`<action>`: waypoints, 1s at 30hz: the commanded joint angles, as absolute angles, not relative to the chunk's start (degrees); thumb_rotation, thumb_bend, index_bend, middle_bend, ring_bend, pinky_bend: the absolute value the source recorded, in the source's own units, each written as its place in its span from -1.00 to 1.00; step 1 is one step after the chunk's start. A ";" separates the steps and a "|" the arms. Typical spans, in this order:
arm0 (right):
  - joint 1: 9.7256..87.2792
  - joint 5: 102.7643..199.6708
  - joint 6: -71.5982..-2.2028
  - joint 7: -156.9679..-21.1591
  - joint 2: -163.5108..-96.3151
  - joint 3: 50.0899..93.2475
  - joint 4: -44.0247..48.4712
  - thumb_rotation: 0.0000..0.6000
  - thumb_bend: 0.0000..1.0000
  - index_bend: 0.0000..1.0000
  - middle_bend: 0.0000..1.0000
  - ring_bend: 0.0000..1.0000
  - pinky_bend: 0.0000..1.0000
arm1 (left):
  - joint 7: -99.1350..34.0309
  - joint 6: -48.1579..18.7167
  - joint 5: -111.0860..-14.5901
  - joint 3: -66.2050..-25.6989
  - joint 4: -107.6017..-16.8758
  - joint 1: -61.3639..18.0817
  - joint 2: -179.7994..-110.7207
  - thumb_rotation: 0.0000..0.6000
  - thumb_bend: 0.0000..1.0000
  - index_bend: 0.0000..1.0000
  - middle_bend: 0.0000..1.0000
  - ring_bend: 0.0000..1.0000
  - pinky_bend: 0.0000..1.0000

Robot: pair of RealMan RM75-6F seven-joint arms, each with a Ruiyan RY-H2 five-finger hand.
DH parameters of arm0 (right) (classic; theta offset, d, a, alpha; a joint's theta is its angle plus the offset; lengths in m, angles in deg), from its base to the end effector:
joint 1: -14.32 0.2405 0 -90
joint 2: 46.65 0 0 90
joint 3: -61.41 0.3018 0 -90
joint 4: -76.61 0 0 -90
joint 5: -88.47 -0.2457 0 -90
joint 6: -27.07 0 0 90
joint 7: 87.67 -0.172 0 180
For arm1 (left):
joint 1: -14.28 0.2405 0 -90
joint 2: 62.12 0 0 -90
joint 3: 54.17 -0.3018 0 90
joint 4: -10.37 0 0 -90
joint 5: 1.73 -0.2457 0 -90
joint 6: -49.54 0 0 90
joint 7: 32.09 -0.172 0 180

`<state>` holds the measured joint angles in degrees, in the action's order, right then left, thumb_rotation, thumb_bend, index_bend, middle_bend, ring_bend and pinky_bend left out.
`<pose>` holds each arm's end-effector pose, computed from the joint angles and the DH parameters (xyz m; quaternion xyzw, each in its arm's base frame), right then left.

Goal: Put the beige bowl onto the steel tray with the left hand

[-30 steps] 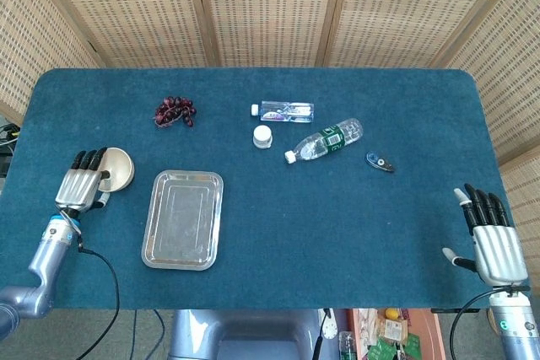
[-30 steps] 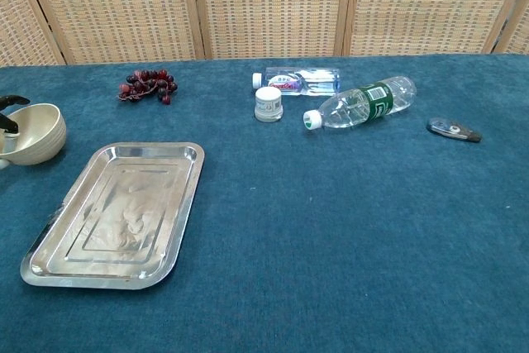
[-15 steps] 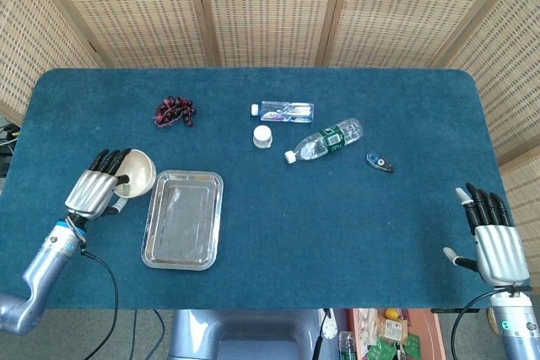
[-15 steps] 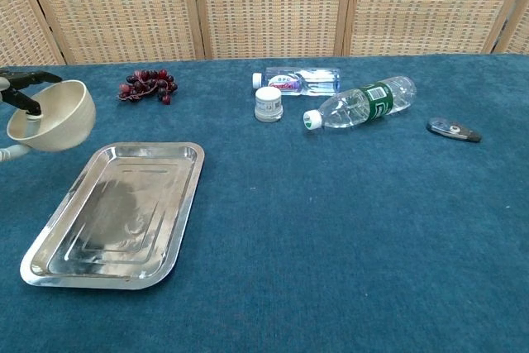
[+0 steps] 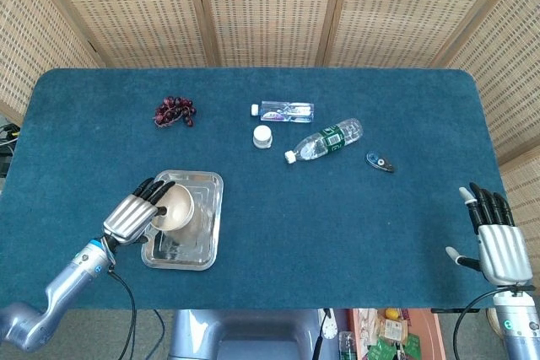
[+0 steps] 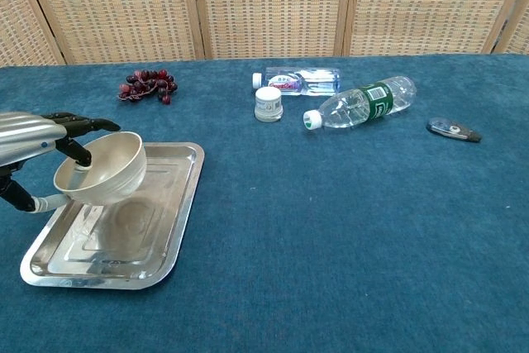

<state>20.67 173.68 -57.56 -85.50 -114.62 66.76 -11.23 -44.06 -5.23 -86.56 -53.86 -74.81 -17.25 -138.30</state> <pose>-0.3698 -0.2366 0.1366 0.5943 -0.3598 0.3916 0.6034 -0.2797 0.3379 -0.0094 -0.8138 -0.3115 -0.2831 0.4005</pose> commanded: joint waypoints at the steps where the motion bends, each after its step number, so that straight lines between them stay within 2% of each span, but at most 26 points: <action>1: 20.67 173.72 -57.60 -85.57 -114.57 66.77 -11.26 1.00 -1.00 -0.98 -1.00 -1.00 -1.00 | -45.60 -4.93 -85.55 -53.86 -75.78 -17.46 -138.50 1.00 -0.06 0.45 -1.00 -1.00 -1.00; 3: 20.67 173.62 -57.59 -85.67 -114.49 66.82 -11.35 1.00 -1.00 -0.98 -1.00 -1.00 -1.00 | -45.93 -5.41 -85.70 -53.83 -75.91 -17.49 -138.86 1.00 -0.06 0.42 -1.00 -1.00 -1.00; 5: 20.66 173.50 -57.54 -85.74 -114.44 66.85 -11.38 1.00 -1.00 -0.98 -1.00 -1.00 -1.00 | -46.91 -4.92 -84.95 -53.99 -76.15 -17.54 -138.79 1.00 -0.06 0.30 -1.00 -1.00 -1.00; 6: 20.67 173.50 -57.53 -85.81 -114.41 66.85 -11.40 1.00 -1.00 -0.98 -1.00 -1.00 -1.00 | -47.86 -4.36 -84.16 -54.08 -76.56 -17.61 -138.57 1.00 -0.10 0.14 -1.00 -1.00 -1.00; 8: 20.67 173.57 -57.50 -86.30 -114.33 66.82 -11.58 1.00 -1.00 -0.98 -1.00 -1.00 -1.00 | -49.02 -3.91 -82.63 -53.90 -77.36 -17.60 -138.35 1.00 -0.38 -0.32 -1.00 -1.00 -1.00; 9: 20.67 173.61 -57.48 -86.60 -114.27 66.79 -11.64 1.00 -1.00 -0.98 -1.00 -1.00 -1.00 | -49.22 -3.80 -82.05 -53.76 -77.78 -17.61 -138.23 1.00 -0.65 -0.66 -1.00 -1.00 -1.00; 10: 20.67 173.62 -57.51 -86.77 -114.23 66.82 -11.68 1.00 -1.00 -0.98 -1.00 -1.00 -1.00 | -48.98 -3.86 -81.37 -53.53 -78.34 -17.54 -138.02 1.00 -0.81 -0.85 -1.00 -1.00 -1.00; 12: 20.67 173.64 -57.59 -86.67 -114.24 66.85 -11.65 1.00 -1.00 -0.98 -1.00 -1.00 -1.00 | -48.57 -4.03 -81.08 -53.43 -78.85 -17.47 -137.69 1.00 -0.96 -1.00 -1.00 -1.00 -1.00; 17: 20.66 173.77 -57.71 -86.75 -114.10 66.83 -11.92 1.00 -1.00 -0.98 -1.00 -1.00 -1.00 | -44.81 -7.40 -81.92 -52.79 -81.60 -16.18 -134.41 1.00 -1.00 -1.00 -1.00 -1.00 -1.00; 24: 20.42 174.24 -58.36 -86.94 -113.75 66.75 -12.48 1.00 -1.00 -0.98 -1.00 -1.00 -1.00 | -44.02 -19.84 -80.42 -52.64 -87.04 -8.51 -126.76 1.00 -1.00 -1.00 -1.00 -1.00 -1.00; 30: 20.20 174.61 -59.03 -87.36 -113.51 66.77 -12.53 1.00 -1.00 -0.98 -1.00 -1.00 -1.00 | -44.45 -30.40 -78.48 -53.95 -89.37 -0.31 -124.64 1.00 -1.00 -1.00 -1.00 -1.00 -1.00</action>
